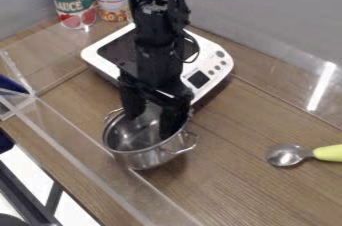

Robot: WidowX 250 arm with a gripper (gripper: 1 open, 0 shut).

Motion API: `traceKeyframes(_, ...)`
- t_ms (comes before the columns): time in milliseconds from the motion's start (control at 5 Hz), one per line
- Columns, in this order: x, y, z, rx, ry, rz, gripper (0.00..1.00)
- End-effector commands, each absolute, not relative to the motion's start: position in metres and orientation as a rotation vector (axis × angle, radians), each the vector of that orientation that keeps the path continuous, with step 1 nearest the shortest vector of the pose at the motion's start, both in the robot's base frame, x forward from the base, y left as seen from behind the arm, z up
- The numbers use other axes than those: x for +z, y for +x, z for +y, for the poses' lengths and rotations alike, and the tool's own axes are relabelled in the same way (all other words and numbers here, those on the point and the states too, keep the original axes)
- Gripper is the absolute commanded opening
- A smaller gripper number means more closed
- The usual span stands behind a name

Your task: Put silver pot on the white and black stove top

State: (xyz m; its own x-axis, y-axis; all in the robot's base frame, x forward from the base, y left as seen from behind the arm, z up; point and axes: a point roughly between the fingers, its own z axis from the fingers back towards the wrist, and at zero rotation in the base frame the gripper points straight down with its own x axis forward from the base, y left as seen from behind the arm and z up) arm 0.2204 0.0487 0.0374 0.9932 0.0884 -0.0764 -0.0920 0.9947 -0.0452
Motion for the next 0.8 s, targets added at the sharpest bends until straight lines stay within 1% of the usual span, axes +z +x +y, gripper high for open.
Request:
traceKeyframes(0,0.0428,0.2277,0.0664,0.162,-0.043,0.047,1.0)
traceKeyframes(600,0.0434,0.2268,0.0684,0.209,-0.041,0.061,1.0)
